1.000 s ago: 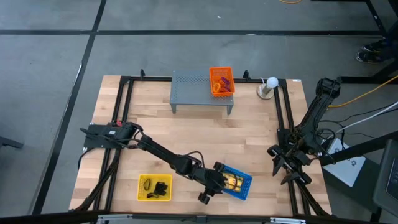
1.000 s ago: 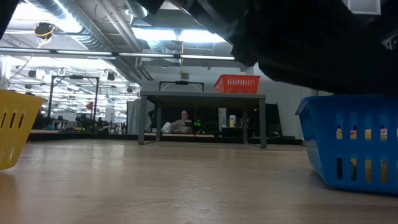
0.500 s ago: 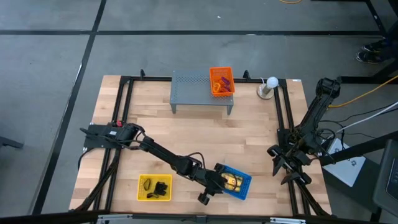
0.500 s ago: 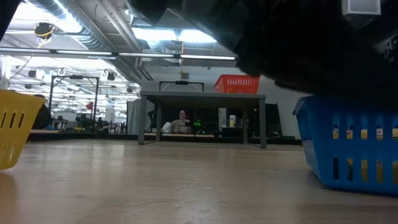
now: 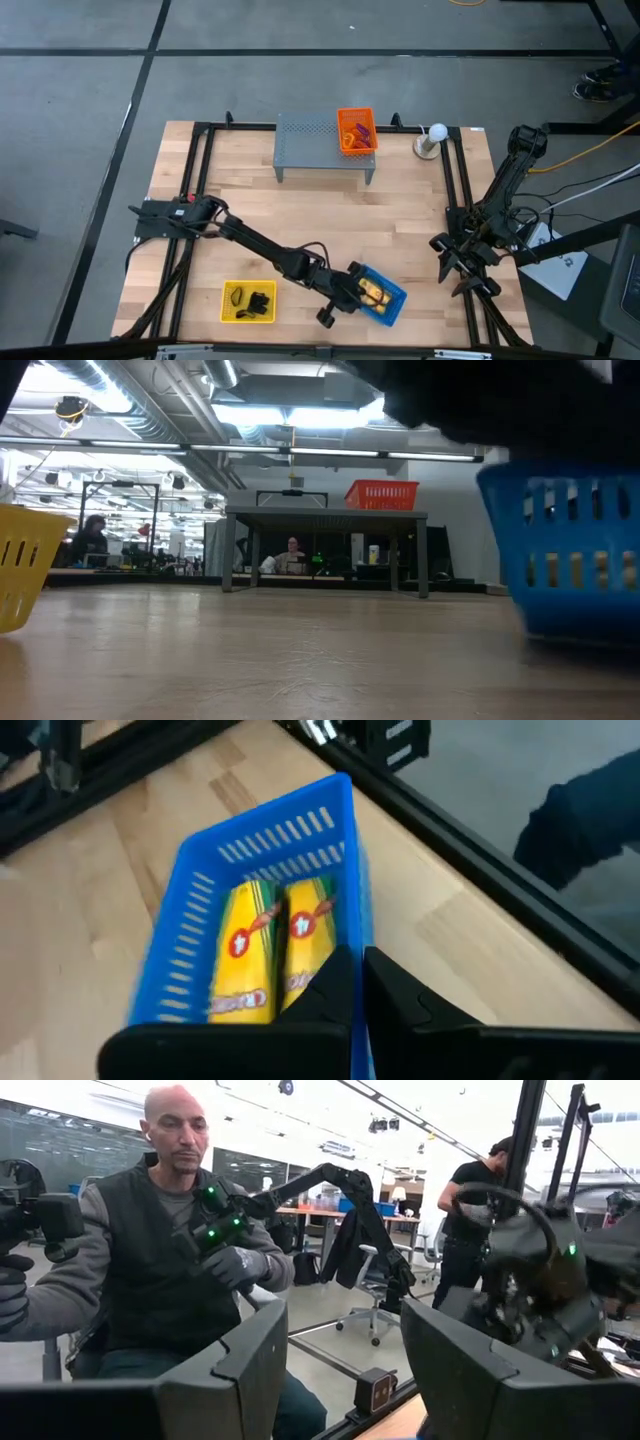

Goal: Pick & Place Office Desk Supplies
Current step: Put the blue basket onto the shelf

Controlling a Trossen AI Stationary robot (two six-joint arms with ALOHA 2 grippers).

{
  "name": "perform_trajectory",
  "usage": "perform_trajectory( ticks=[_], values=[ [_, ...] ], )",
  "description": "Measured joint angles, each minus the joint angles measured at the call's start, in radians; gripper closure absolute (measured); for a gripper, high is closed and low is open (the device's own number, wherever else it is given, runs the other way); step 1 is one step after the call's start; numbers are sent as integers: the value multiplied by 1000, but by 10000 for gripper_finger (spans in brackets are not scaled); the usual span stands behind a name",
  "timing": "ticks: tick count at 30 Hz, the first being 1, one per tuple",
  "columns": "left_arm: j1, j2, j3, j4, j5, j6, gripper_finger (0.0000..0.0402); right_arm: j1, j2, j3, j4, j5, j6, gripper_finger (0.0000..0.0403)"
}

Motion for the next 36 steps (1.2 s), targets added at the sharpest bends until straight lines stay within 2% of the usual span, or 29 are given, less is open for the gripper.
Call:
perform_trajectory(
  ticks=[3, 17, 20, 28, 30, 33, 36],
  values=[
    [-5, -5, 42, -86, -2, 21, 396, 0, 0, 0, -1, 0, 4, 206],
    [4, 25, 51, -185, 1, -44, 395, 0, 0, 0, 0, 0, 26, 206],
    [9, 30, 51, -185, 2, -66, 377, 0, 0, 0, 1, 0, 26, 206],
    [19, 38, 49, -184, -3, -79, 294, 0, 0, 0, 2, 0, 26, 206],
    [19, 38, 49, -186, -10, -72, 286, 0, 0, 0, 2, 0, 26, 206],
    [19, 38, 49, -180, -8, -39, 305, 0, 0, 0, 2, 0, 26, 206],
    [20, 38, 49, -172, -2, -22, 358, 0, 0, 0, 2, 0, 26, 206]
  ],
)
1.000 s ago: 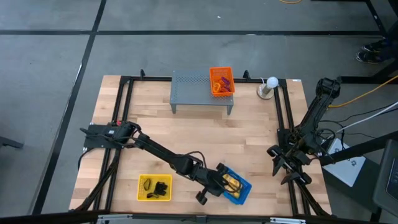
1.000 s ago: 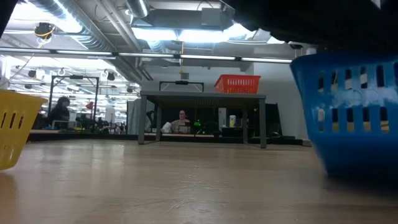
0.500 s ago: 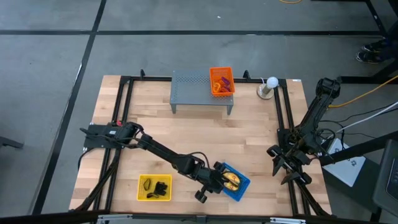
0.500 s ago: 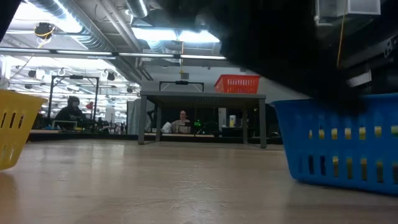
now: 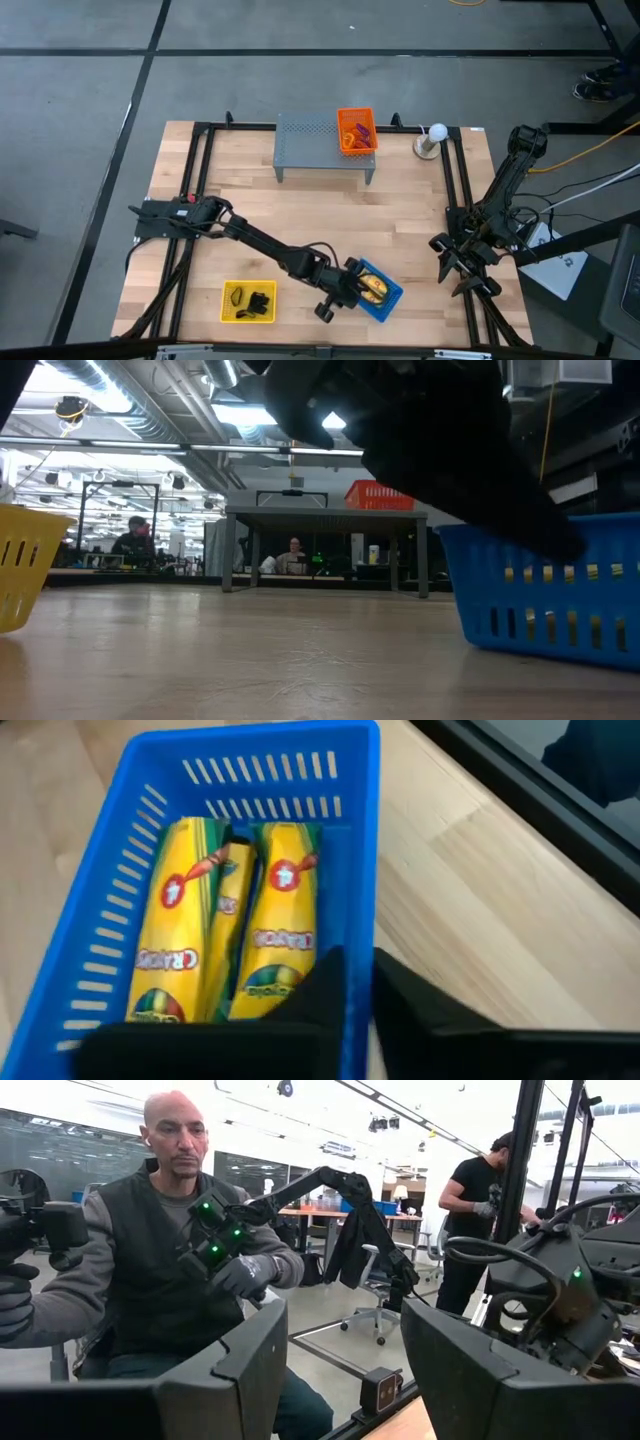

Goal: Pick & Place Office Desk Supplies
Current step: Put the blue basket onto the shelf

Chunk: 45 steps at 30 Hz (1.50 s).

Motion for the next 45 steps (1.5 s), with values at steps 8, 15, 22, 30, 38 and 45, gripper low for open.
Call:
perform_trajectory(
  ticks=[8, 15, 22, 30, 38, 45],
  values=[
    [6, -6, 2, -60, 16, 10, 395, 0, 0, 0, 0, 0, 1, 206],
    [6, -89, -1, -173, -49, 45, 396, 0, 1, 0, -1, 0, 48, 206],
    [-5, -190, -1, -300, -228, 29, 398, 0, 1, 0, -1, 0, 47, 206],
    [-21, -233, -1, -437, -410, -87, 398, 0, 1, 0, -2, 0, 45, 206],
    [-32, -270, -1, -475, -623, -261, 398, 0, 2, 0, -8, 0, 45, 206],
    [-45, -306, 0, -564, -849, -523, 398, 0, 4, 0, -9, -3, 52, 206]
  ],
)
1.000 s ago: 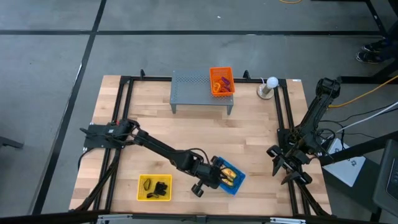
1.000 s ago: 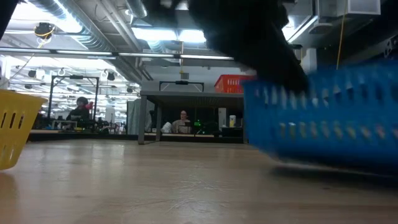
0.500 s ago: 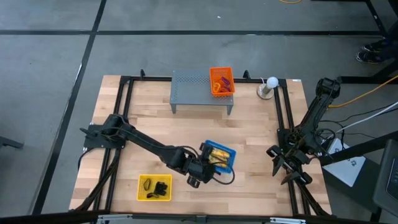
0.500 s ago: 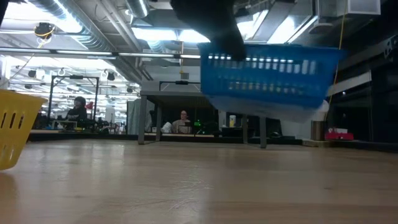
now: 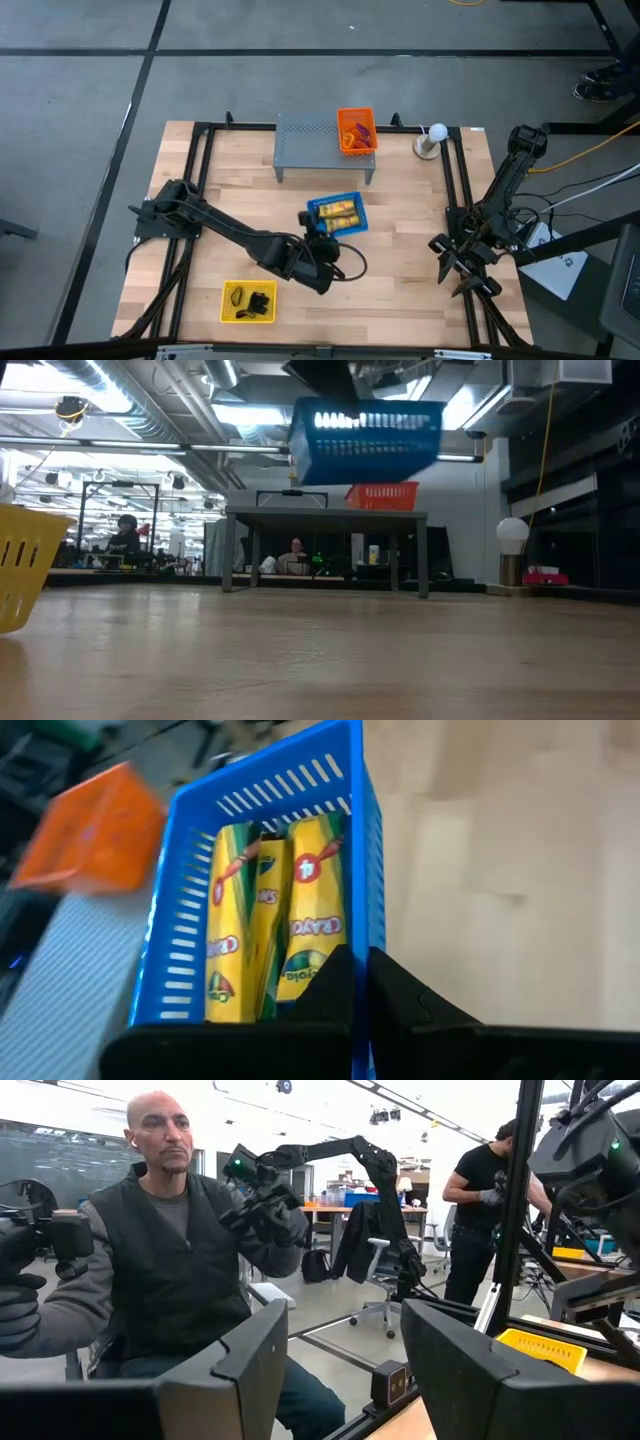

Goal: Pick & Place Office Desk Supplies
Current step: Put the blue basket onto the shelf

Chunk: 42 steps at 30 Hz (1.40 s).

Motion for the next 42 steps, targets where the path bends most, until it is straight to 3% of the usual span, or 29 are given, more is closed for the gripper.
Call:
perform_trajectory(
  ticks=[5, 19, 30, 42],
  values=[
    [-5, -29, 0, -111, -79, -176, 398, 0, 5, 0, -2, 0, 0, 206],
    [75, -34, 1, -351, -127, -556, 398, 0, 8, 0, 2, 0, 26, 206],
    [196, -33, 1, -348, -145, -602, 398, 0, 8, 0, 5, -85, 20, 206],
    [340, -33, 1, -350, -117, -564, 398, 0, 8, 0, 5, -86, 22, 206]
  ],
)
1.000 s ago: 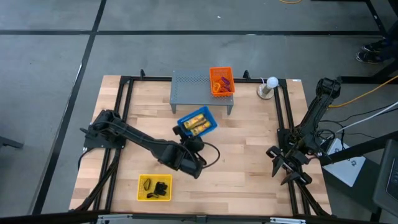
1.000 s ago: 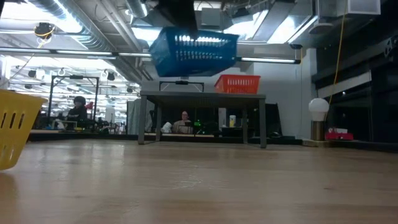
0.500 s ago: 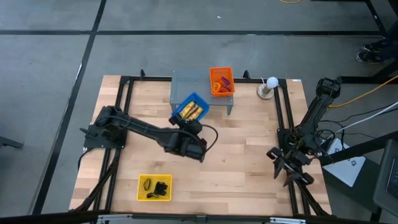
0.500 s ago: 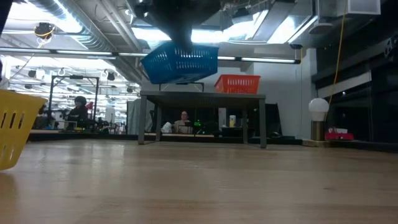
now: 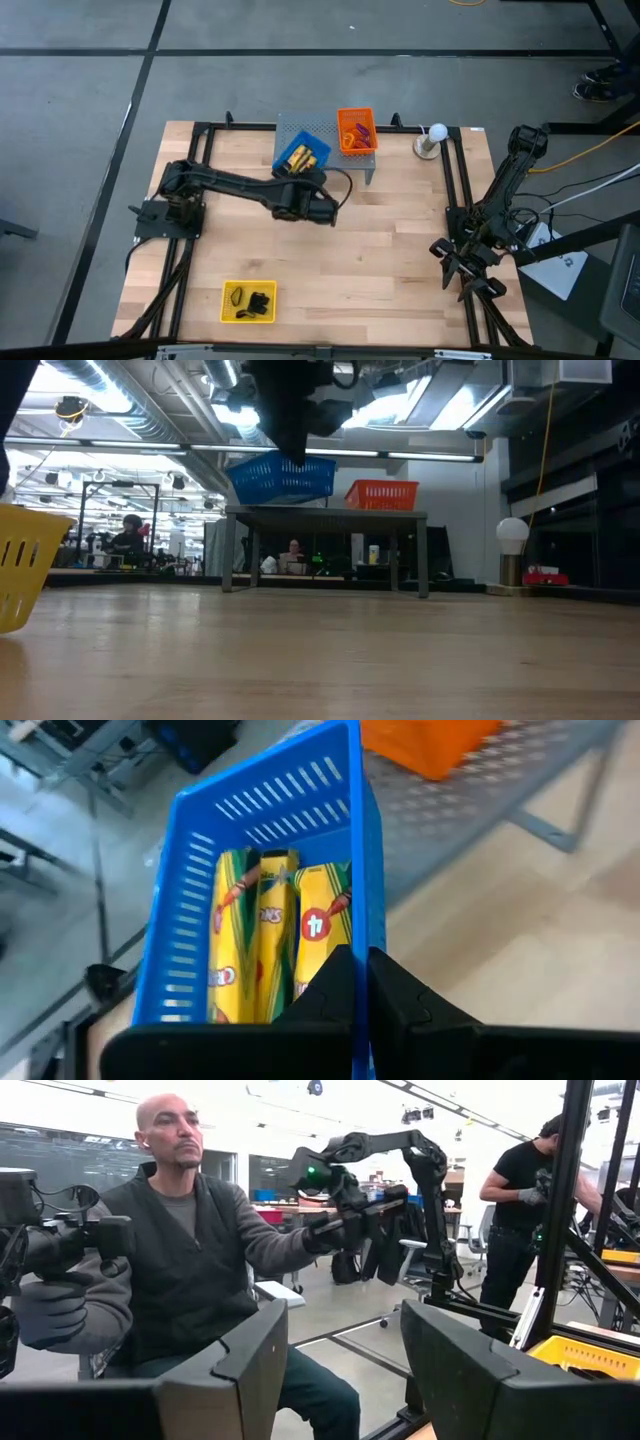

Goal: Pick & Place Office Desk Supplies
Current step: Put the blue basket onto the shelf

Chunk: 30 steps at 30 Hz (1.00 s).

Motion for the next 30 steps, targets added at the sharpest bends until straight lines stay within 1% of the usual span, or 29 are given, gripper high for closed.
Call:
perform_trajectory(
  ticks=[3, 12, 16, 20, 26, 30],
  values=[
    [38, 0, 0, 0, -1, 36, 398, 0, 0, 0, 0, 0, 3, 206],
    [162, 0, 0, 30, 65, 166, 398, 0, 2, 0, -4, 0, 3, 206],
    [211, 0, 0, 87, 88, 225, 398, 0, 2, 0, -5, 0, 3, 206],
    [256, 0, 0, 161, 133, 290, 398, 0, 7, 0, -7, 0, 3, 206],
    [294, 0, 0, 191, 155, 315, 395, 0, 13, 0, -7, 0, 16, 206],
    [299, 0, 0, 191, 164, 315, 372, 0, 20, 0, -7, 0, 30, 206]
  ],
)
